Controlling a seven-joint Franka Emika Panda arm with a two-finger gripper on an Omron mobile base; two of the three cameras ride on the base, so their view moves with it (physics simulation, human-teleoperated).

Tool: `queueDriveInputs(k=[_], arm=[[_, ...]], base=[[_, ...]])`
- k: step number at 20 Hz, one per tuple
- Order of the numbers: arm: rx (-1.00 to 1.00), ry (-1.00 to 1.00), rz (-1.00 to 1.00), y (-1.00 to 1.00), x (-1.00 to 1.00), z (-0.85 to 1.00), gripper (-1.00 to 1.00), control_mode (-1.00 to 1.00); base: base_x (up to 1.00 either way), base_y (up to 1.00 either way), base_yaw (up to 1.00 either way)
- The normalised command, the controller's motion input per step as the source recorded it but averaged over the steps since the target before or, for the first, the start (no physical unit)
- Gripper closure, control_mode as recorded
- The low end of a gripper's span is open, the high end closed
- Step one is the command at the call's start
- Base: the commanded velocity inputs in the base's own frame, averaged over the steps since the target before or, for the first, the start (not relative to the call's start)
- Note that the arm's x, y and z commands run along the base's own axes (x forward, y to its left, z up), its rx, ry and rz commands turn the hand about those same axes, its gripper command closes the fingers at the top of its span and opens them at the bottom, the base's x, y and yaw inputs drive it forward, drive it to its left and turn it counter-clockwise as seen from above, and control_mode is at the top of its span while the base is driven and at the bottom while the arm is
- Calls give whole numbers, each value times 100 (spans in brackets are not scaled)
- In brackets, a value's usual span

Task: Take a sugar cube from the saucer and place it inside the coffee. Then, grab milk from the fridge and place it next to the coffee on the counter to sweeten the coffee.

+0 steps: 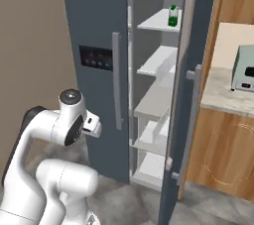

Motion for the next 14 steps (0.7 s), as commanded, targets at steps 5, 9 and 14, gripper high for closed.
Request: queueDriveInputs(k=[5, 9, 14], arm=[[0, 0, 0, 0, 0, 0, -100, 100], [0, 0, 0, 0, 0, 0, -100, 100], [0, 0, 0, 0, 0, 0, -100, 100]], base=[[43, 55, -44], [57, 34, -43], [75, -2, -29]])
